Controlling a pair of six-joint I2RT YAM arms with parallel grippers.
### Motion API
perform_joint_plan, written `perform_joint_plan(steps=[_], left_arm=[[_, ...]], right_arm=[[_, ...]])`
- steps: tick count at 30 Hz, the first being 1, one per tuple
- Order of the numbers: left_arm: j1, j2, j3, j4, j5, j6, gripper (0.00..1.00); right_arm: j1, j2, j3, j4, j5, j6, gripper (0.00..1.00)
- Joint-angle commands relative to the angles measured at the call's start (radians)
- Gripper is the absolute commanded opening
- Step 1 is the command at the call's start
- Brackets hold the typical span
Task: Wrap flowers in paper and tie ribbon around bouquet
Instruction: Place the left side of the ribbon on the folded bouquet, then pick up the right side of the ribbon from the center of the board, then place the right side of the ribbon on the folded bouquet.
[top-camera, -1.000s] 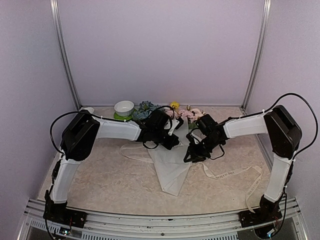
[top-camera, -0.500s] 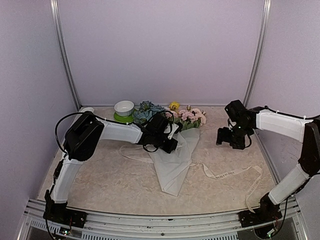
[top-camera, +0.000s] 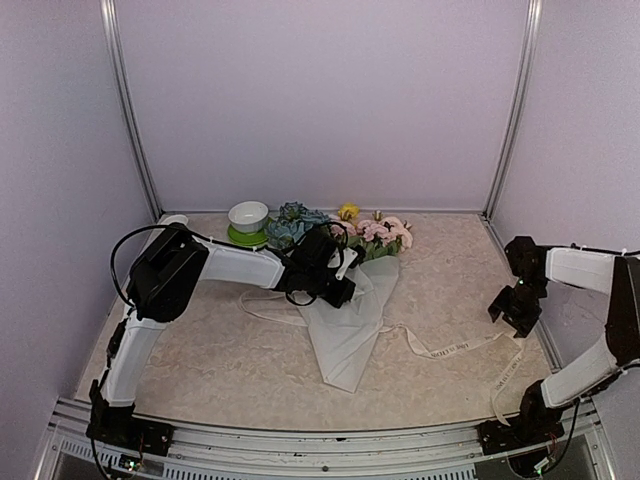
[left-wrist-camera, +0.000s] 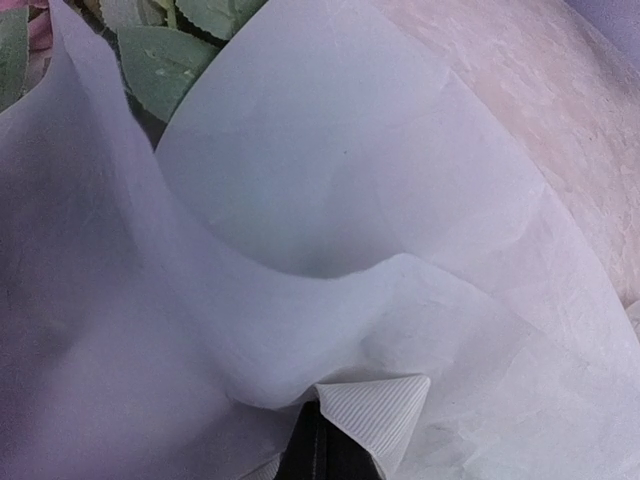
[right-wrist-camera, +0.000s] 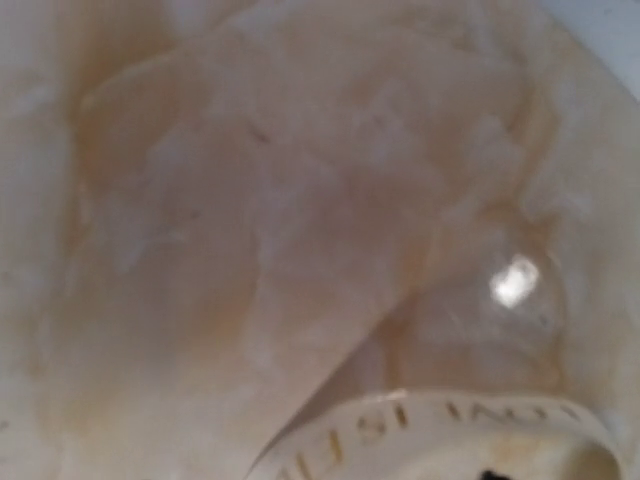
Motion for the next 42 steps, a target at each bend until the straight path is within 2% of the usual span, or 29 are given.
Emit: perform_joint_plan(steps=[1, 4, 5, 6, 7, 9, 13, 15, 18, 21, 24, 26, 29, 31, 32, 34, 38, 42], left_arm=[[-0.008, -0.020, -0.019, -0.021, 0.003, 0.022, 0.00], [-0.008, -0.021, -0.019, -0.020, 0.005, 0.020, 0.00], [-0.008, -0.022, -0.019, -0.018, 0.006, 0.018, 0.00], [-0.008, -0.022, -0.017, -0.017, 0.006, 0.017, 0.00], [-0.008, -0.022, -0.016, -0.017, 0.007, 0.016, 0.00], [-0.008, -0.023, -0.016, -0.019, 0.007, 0.017, 0.00], [-0.008, -0.025, -0.016, -0.028, -0.002, 0.025, 0.00], [-0.008, -0.027, -0.019, -0.032, -0.006, 0.026, 0.00], [-0.008, -0.031, -0.027, -0.030, -0.011, 0.029, 0.00], [-0.004, -0.029, -0.029, -0.028, -0.010, 0.025, 0.00], [0.001, -0.030, -0.028, -0.026, -0.004, 0.016, 0.00], [0.002, -0.031, -0.029, -0.026, -0.007, 0.014, 0.00], [0.006, -0.032, -0.032, -0.025, -0.009, 0.008, 0.00], [0.011, -0.036, -0.038, -0.021, 0.002, 0.002, 0.00], [0.015, -0.038, -0.044, -0.014, 0.013, -0.006, 0.00], [0.025, -0.045, -0.062, 0.008, 0.044, -0.024, 0.00], [0.043, -0.091, -0.122, 0.089, 0.081, -0.061, 0.00], [0.045, -0.118, -0.145, 0.127, 0.101, -0.062, 0.00]], right_arm=[[-0.016, 0.072, -0.006, 0.044, -0.017, 0.022, 0.63], [-0.022, 0.061, -0.061, 0.108, -0.052, 0.018, 0.51], [-0.029, 0.051, -0.080, 0.131, -0.055, 0.018, 0.42], [-0.047, 0.040, -0.097, 0.149, -0.070, 0.018, 0.16], [-0.065, 0.030, -0.110, 0.164, -0.087, 0.017, 0.08], [-0.102, 0.005, -0.135, 0.192, -0.093, -0.008, 0.01], [-0.176, -0.077, -0.183, 0.323, -0.190, -0.083, 0.00], [-0.177, -0.127, -0.159, 0.386, -0.215, -0.152, 0.00], [-0.119, -0.194, -0.039, 0.424, -0.115, -0.254, 0.00], [0.032, -0.196, 0.149, 0.438, -0.019, -0.392, 0.00], [0.236, -0.142, 0.324, 0.479, -0.018, -0.581, 0.00], [0.401, -0.079, 0.417, 0.494, -0.041, -0.702, 0.00], [0.612, 0.003, 0.493, 0.530, -0.165, -0.853, 0.00], [0.681, 0.005, 0.447, 0.639, -0.243, -0.837, 0.00], [0.685, -0.008, 0.401, 0.717, -0.351, -0.800, 0.00], [0.685, -0.034, 0.317, 0.847, -0.424, -0.736, 0.00], [0.685, -0.026, 0.194, 0.969, -0.445, -0.643, 0.00], [0.685, 0.072, 0.151, 1.001, -0.501, -0.574, 0.00]])
